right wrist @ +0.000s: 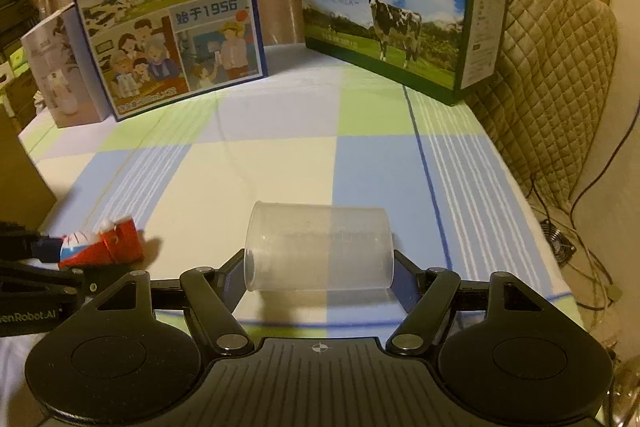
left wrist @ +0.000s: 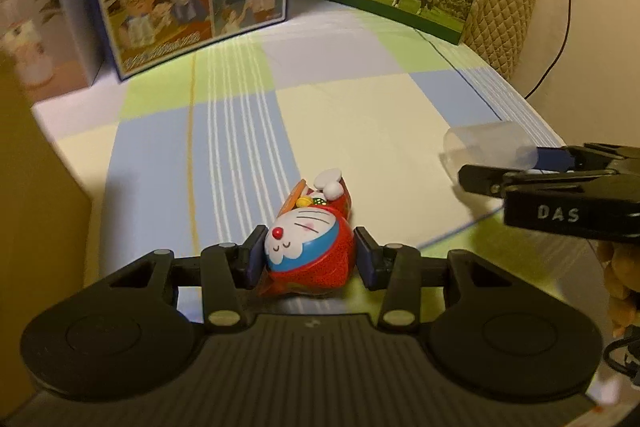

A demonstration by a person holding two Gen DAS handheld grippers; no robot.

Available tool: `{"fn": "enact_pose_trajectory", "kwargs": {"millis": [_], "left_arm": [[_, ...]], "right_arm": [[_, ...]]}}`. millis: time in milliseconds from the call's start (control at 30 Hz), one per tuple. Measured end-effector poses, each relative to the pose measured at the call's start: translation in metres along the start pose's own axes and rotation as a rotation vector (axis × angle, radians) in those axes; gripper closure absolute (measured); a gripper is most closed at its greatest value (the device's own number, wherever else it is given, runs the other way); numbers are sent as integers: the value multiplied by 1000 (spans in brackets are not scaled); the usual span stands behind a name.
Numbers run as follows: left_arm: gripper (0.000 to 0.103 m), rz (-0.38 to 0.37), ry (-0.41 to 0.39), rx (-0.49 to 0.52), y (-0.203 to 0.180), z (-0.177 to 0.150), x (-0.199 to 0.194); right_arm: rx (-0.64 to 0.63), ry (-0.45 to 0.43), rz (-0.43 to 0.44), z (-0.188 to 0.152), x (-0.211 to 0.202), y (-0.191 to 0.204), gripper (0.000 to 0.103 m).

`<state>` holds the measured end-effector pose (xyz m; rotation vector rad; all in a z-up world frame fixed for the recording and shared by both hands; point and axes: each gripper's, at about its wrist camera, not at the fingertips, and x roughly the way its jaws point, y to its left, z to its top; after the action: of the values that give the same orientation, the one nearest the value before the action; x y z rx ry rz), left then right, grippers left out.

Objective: Organize objects
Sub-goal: 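Carry the Doraemon toy with left gripper while right gripper carries the cup toward the cardboard box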

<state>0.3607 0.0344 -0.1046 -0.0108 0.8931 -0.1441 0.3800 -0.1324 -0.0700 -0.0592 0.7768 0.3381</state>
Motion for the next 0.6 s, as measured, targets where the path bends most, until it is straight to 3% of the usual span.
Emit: {"fn": "enact_pose_trajectory", "kwargs": {"millis": [367,600], "left_arm": [[64,-54,7,-79,-24,-47,-61],[63,-48,-9,-98,-30,-74,-112]], "right_arm": [[39,-24,3,-25,-92,10,34],[81,-51,21,-49,-147,22,34]]}}
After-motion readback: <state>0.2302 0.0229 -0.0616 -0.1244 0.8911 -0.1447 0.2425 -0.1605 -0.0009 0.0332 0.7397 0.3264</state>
